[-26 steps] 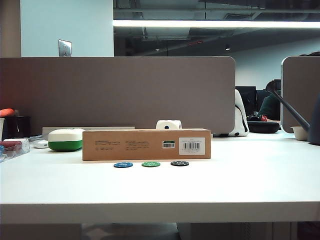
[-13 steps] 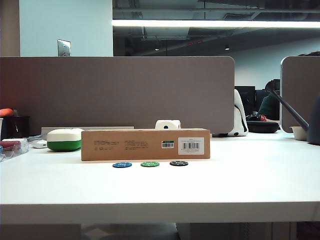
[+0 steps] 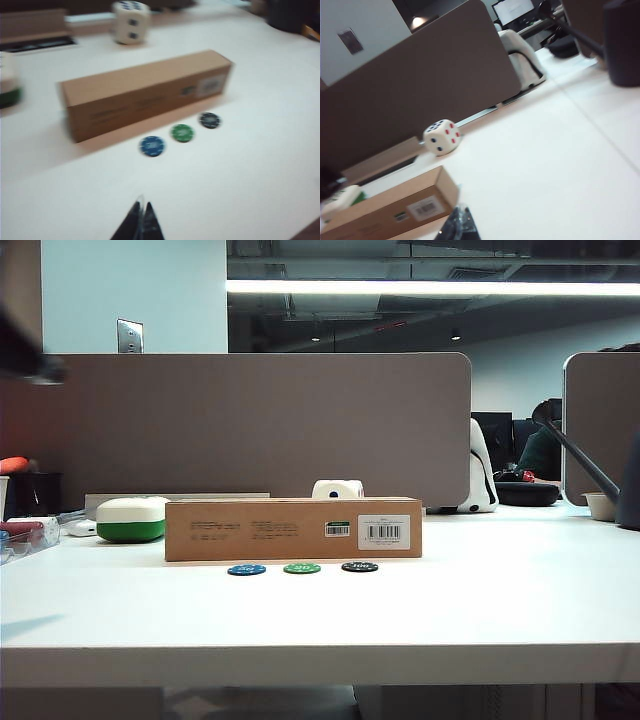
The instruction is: Push the chip with the lowest value in the row forward next to the rectangular box.
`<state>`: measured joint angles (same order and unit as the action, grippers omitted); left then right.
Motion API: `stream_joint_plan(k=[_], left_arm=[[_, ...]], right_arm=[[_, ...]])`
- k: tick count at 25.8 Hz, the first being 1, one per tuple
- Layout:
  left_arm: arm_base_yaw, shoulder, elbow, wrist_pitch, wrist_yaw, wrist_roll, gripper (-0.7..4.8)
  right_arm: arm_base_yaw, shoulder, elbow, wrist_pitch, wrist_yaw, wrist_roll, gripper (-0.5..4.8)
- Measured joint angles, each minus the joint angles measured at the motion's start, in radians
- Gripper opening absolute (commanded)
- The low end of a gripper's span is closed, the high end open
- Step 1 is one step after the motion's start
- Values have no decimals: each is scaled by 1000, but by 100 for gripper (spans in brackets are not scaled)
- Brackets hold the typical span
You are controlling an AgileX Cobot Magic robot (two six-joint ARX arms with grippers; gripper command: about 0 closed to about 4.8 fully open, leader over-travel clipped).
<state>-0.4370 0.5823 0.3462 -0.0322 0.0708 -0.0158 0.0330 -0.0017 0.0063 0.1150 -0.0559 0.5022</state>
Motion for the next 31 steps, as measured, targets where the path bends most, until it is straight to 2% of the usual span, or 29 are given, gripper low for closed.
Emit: stream_joint_plan(k=[2,3,5,12,19,22,24,27,29,31], left_arm=[[-50,136,48,22,-2,0,-5],[-58,220,75,39,8,0,-5],[-52,270,90,39,9,0,-5],[-33,294,100,35,9,0,-5],[-35,294,99,36,10,0,-5],[-35,294,99,36,10,0,-5],[-35,294,99,36,10,0,-5],[-36,294,99,36,11,0,-5],[-35,294,100,37,12,0,-5],[-36,294,99,36,13,0,-5]], right_arm=[[0,0,0,0,-38,40,-5],[0,0,0,0,-71,50,-5],[1,0,0,0,-110,54,-5],[1,0,68,2,-112,152,-5],[1,45,178,3,-100,174,-5],[1,106,235,6,-56,175,-5],[1,186,287,29,-32,175,-5],[2,337,368,108,-49,175,-5],[5,582,538,136,-172,175,-5],[18,718,631,151,-256,175,-5]])
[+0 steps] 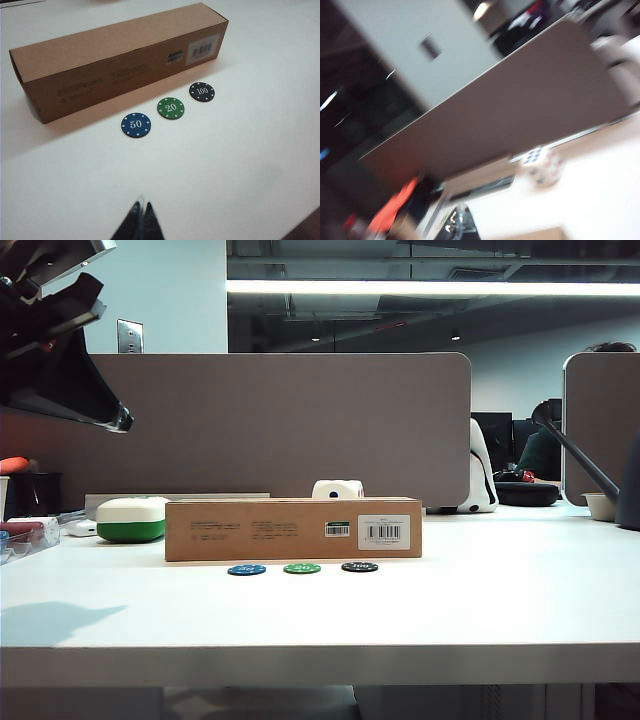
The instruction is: Push the chip with the lowest value in the row forward next to the rectangular box.
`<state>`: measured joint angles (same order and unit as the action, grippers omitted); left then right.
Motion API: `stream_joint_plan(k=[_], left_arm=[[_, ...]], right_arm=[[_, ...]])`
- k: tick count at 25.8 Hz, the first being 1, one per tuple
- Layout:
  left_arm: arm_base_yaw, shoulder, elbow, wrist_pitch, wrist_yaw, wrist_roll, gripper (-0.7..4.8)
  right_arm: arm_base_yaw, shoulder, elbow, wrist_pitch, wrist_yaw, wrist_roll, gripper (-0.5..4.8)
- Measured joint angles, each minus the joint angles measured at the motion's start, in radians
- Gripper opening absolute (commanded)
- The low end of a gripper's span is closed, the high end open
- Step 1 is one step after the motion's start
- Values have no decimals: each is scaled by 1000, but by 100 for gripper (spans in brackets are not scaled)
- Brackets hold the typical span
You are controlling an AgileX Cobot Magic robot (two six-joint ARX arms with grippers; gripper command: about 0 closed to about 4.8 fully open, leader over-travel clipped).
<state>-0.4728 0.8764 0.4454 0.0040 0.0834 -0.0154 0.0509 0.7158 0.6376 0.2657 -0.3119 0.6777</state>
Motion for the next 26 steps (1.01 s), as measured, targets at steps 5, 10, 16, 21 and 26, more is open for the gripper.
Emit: stream_joint_plan(k=[5,10,16,21,26], left_arm=[[0,0,0,0,0,0,-5],[0,0,0,0,0,0,-5],[0,0,0,0,1,0,-5],[0,-1,0,0,3,0,-5],[0,-1,0,0,3,0,-5]], right_arm=[[137,385,259,-60,-185,-32,-5],[294,640,428,-191,-207,-140,-5],[441,871,519,-313,-122,-259,-5],[504,1002,524,-380,-26,-355,-5],[543,1131,524,-398,62,-392,-5]])
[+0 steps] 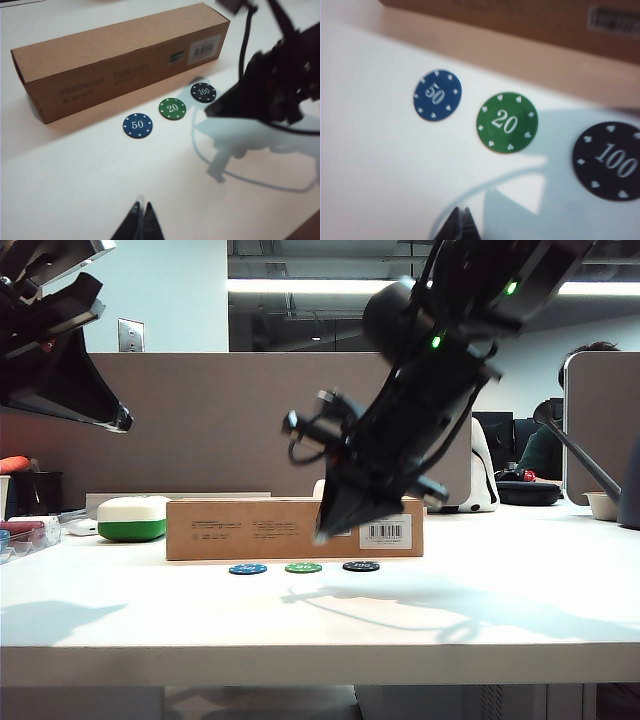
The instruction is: Push the chip with the lowest value in the row forward next to the rectangular box.
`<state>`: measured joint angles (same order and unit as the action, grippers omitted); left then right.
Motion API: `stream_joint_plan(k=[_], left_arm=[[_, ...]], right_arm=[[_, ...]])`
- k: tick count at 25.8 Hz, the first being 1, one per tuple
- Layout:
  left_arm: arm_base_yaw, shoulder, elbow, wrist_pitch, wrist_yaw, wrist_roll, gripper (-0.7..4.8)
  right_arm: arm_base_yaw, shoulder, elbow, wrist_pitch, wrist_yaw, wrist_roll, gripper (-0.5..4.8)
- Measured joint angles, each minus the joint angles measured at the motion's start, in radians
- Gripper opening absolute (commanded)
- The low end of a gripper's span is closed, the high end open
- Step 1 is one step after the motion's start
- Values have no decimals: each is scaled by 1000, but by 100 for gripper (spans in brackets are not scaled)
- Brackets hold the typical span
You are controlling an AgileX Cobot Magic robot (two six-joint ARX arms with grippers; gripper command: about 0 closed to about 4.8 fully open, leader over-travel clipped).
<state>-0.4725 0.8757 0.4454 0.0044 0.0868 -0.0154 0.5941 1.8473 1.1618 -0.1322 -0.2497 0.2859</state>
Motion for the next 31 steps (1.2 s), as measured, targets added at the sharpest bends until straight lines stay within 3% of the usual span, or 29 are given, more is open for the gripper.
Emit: stream_joint_plan(k=[14,31], left_arm=[[0,0,0,0,0,0,-5],[0,0,0,0,0,0,-5]], right_arm=[[13,116,23,85,4,-4,-5],[13,199,132,97,87,-24,-5]])
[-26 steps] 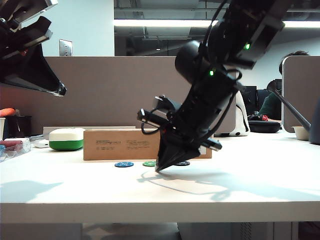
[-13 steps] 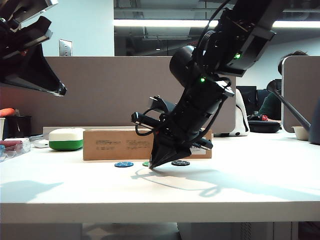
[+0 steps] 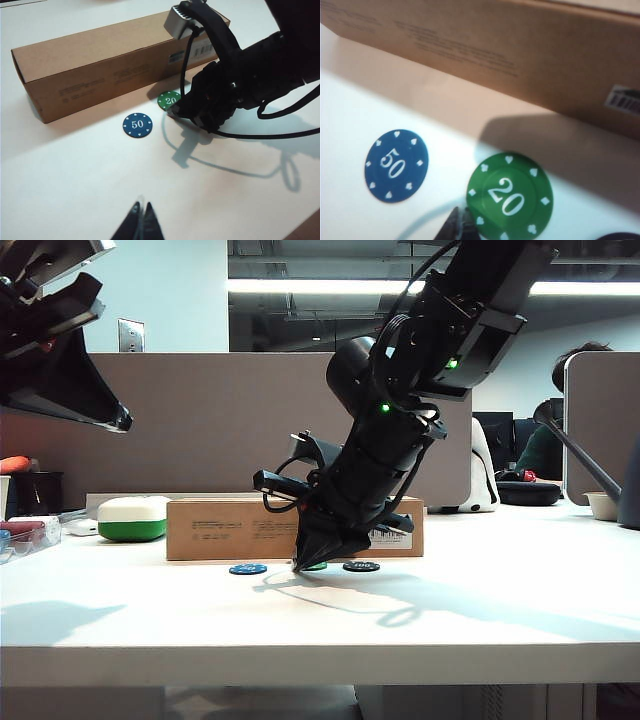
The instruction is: Push the chip with the lowest value in the row forward next to the rectangular box.
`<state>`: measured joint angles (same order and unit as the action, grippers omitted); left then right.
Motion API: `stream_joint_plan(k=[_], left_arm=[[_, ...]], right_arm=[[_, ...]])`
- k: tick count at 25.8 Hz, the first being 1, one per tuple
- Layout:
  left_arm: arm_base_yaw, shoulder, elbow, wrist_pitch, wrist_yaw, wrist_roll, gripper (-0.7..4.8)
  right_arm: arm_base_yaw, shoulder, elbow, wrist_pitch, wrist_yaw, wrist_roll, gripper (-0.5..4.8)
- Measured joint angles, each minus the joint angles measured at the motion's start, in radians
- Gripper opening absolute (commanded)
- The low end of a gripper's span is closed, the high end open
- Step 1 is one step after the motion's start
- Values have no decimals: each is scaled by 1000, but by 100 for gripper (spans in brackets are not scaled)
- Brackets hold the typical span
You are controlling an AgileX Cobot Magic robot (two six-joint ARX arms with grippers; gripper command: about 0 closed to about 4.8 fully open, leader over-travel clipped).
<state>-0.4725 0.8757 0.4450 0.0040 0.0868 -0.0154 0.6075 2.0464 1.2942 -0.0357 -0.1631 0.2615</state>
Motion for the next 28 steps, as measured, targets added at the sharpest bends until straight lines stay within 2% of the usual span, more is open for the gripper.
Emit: stream_joint_plan(k=[3,21,28], left_arm=[[0,0,0,0,0,0,-5],[0,0,0,0,0,0,-5],[0,0,0,0,0,0,-5]], right_arm=[[-1,0,0,10,42,-3,-5],[-1,-1,14,-26,83,-5,-5],[-2,0,68,-138,83,-6,-5]])
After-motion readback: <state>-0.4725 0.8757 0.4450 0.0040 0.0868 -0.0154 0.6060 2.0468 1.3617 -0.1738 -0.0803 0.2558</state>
